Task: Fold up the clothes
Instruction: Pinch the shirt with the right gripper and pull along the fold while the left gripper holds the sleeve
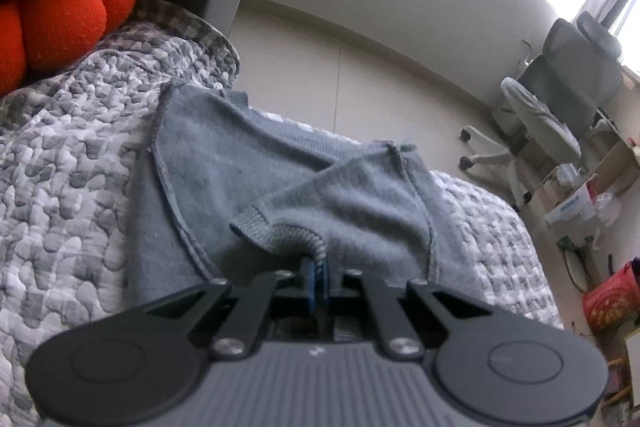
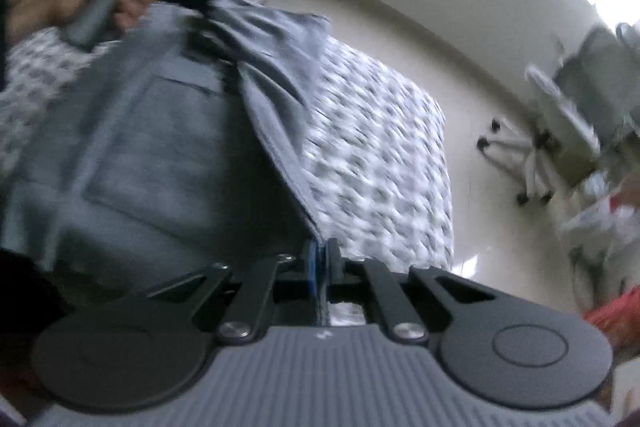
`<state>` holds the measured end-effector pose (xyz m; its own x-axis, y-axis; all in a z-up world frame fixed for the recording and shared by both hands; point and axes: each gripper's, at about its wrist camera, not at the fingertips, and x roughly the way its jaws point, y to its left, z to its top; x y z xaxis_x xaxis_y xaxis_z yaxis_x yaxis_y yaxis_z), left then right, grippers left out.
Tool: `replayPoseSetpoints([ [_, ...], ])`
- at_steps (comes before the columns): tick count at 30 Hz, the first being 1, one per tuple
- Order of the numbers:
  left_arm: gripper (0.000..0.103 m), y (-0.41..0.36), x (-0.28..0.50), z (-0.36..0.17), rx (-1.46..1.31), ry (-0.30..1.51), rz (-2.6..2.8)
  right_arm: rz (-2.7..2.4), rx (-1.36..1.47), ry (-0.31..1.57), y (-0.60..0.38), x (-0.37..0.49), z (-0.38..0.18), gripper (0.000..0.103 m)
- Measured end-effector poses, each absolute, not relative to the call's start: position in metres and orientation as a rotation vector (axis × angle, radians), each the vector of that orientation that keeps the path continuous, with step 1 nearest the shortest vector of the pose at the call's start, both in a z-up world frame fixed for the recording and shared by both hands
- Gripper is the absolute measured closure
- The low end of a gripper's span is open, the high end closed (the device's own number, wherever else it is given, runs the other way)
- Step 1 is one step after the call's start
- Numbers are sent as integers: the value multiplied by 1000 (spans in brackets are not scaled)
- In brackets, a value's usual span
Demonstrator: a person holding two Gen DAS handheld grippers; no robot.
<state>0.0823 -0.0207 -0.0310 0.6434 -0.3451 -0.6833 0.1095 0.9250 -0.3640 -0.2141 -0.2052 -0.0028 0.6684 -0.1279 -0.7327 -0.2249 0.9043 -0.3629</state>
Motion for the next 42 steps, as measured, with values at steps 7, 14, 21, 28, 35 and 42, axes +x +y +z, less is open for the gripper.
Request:
replayPoseSetpoints([
  [7,100,-11,82,-26,-344,820,-262,99,-495,935,-149,-215,-34,100],
  [14,100,-9,82,-14,-361,762,-291,73,-327,911,-157,-217,-44,100],
  [21,100,-11,94,-10,-364,713,-294,36,-153,781,-171,-221,-27,100],
  [28,100,-20,97,-8,-330,658,-324,114,-125,880,-155,-217,-48,99],
  [35,98,-14,93,-4,-211,689,-305,250,-188,965,-147,-216,-39,86],
  [42,94,15,94,0,-283,695,-273,256,-28,877,-196,-188,14,84],
])
